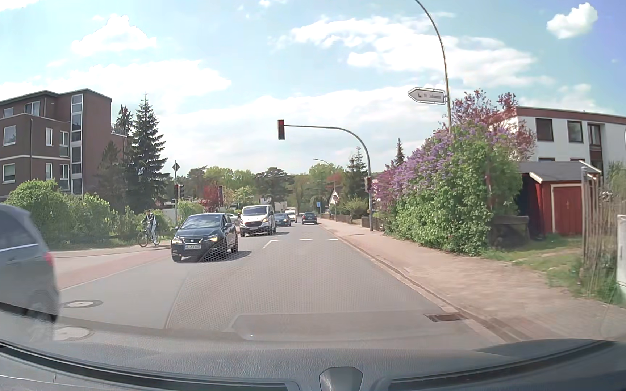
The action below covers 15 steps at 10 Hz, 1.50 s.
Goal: Follow the waypoints while adhering to traffic rules and regulations
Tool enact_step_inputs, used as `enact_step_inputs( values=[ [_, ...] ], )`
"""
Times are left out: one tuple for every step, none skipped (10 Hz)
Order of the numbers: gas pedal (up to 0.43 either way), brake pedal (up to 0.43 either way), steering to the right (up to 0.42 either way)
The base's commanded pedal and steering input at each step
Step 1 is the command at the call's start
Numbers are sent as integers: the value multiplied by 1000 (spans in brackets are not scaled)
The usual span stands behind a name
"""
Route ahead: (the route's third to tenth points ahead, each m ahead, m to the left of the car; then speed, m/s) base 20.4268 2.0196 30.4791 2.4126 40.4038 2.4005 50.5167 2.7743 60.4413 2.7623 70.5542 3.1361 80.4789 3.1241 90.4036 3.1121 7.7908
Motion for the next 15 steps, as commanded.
enact_step_inputs(
  values=[
    [0, 0, -4],
    [0, 0, -5],
    [0, 0, -5],
    [0, 0, -4],
    [0, 0, -5],
    [0, 0, -5],
    [0, 0, -4],
    [0, 0, -4],
    [0, 0, -4],
    [0, 0, -3],
    [0, 0, -1],
    [0, 6, -1],
    [0, 12, -1],
    [0, 12, -1],
    [0, 18, -1]
  ],
)
